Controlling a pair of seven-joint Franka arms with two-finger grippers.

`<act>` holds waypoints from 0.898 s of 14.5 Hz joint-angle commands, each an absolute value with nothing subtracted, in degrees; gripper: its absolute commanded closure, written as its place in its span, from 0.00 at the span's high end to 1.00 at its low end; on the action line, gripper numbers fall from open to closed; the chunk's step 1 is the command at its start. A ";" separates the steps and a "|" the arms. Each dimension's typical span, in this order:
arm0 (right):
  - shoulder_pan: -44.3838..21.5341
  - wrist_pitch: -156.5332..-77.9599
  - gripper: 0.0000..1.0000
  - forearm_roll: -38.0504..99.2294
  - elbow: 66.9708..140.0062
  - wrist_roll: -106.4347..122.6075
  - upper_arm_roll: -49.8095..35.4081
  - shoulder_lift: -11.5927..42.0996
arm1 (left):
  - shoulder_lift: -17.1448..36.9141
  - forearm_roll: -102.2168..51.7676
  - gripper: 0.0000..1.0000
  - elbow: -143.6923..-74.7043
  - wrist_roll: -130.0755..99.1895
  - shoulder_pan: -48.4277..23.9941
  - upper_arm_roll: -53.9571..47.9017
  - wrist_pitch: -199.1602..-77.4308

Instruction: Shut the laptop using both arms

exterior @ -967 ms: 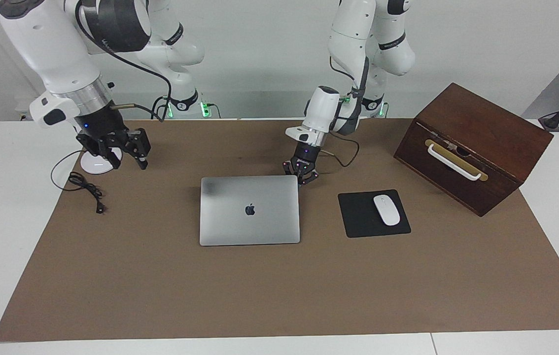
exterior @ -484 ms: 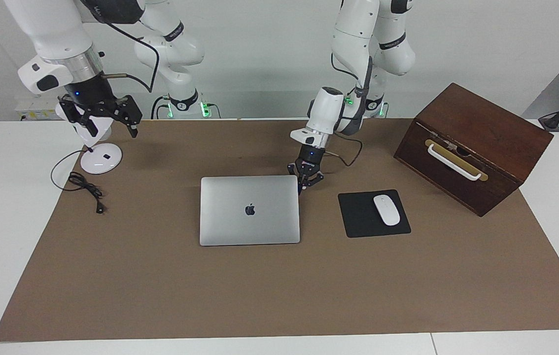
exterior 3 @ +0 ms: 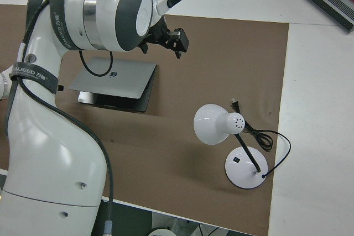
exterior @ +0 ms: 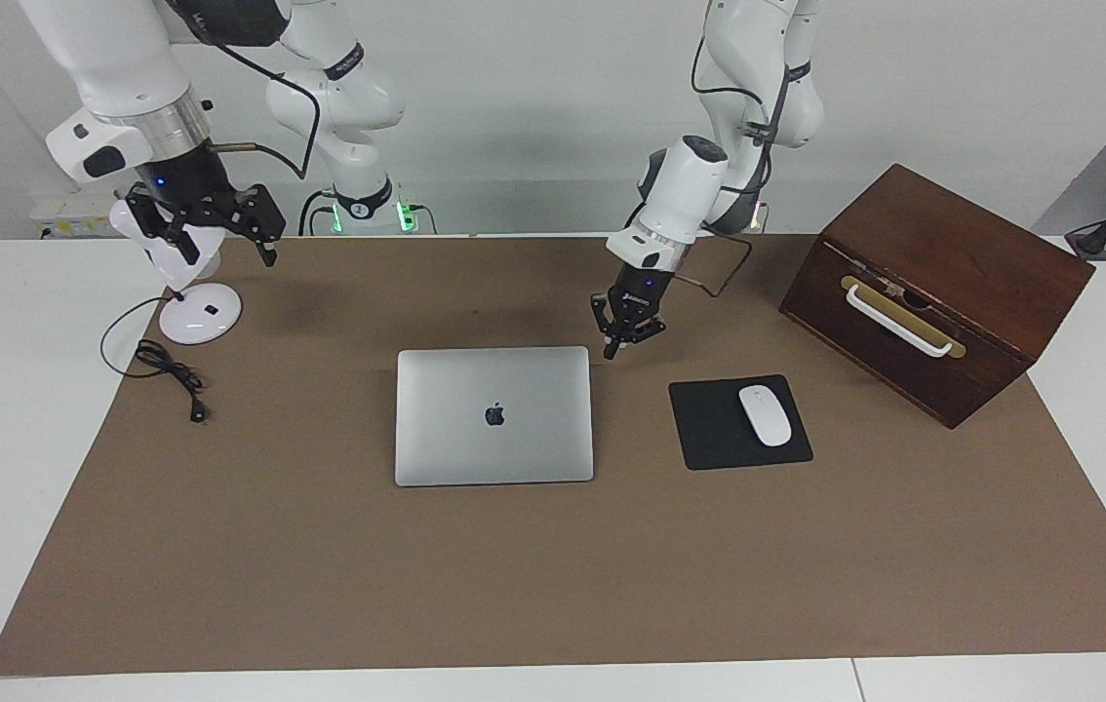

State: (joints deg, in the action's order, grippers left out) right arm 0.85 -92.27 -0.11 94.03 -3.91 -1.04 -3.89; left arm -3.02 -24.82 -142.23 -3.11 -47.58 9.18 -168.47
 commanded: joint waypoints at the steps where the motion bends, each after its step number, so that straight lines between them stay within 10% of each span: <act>1: 1.49 -92.81 1.00 -0.97 95.54 -2.64 -1.49 -5.19 | -7.02 -25.84 0.00 -143.70 -2.99 -45.89 9.05 -163.31; 13: 1.49 -93.60 1.00 -1.50 95.54 2.29 -1.49 -5.45 | -13.36 -12.50 0.00 -124.03 2.72 -27.78 9.05 -120.61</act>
State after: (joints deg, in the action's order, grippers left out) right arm 0.86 -92.33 -0.28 94.04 0.79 -1.01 -4.16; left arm -13.72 -15.68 -126.86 1.74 -28.73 9.39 -125.46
